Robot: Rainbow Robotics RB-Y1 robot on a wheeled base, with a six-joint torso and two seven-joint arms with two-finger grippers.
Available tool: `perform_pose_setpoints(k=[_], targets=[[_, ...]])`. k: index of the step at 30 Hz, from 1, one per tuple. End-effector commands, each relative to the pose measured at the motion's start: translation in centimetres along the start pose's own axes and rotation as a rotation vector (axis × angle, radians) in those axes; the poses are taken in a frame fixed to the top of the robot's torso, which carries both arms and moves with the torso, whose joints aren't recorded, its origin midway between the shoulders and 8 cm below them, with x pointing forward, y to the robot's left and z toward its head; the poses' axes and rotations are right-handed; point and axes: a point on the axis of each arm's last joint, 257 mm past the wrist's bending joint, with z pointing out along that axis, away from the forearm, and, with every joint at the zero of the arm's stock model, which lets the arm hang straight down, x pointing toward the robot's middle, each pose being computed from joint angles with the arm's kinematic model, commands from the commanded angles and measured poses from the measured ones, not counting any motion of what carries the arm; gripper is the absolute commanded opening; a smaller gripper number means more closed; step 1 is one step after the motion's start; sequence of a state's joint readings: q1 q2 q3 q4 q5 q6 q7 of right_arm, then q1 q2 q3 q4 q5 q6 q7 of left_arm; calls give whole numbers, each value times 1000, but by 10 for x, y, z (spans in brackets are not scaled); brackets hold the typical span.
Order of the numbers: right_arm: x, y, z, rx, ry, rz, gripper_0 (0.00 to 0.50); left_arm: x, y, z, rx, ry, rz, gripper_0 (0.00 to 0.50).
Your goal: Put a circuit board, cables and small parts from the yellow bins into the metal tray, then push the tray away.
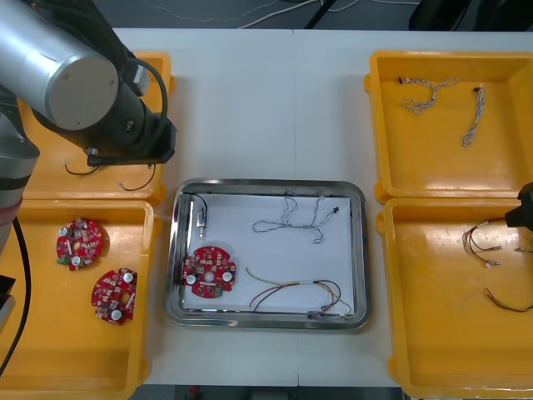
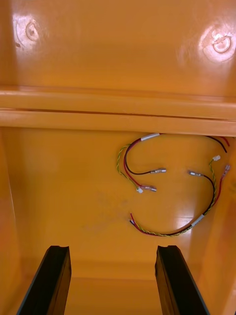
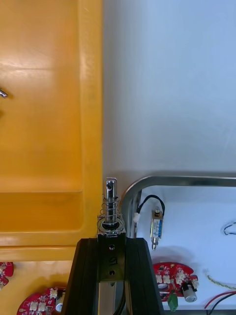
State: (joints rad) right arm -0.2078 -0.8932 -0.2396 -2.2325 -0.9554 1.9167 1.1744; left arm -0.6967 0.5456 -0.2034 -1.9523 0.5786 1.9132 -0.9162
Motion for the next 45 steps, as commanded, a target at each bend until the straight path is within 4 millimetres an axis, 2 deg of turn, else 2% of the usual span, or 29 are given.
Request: perform_pose_setpoints(k=[1,18,30,45], targets=[[1,-15,-14,54,-27,18,500,19,-23,3,7,9,-42,0],[5,-12,-14,59,-30,-7,500,66,-66,26,-20,53,-11,0],[5,-12,-14,59,-30,-7,500,91,-76,36,-42,88,14,0],[5,-12,-14,59,-30,-7,500,90,-103,53,24,46,14,0]])
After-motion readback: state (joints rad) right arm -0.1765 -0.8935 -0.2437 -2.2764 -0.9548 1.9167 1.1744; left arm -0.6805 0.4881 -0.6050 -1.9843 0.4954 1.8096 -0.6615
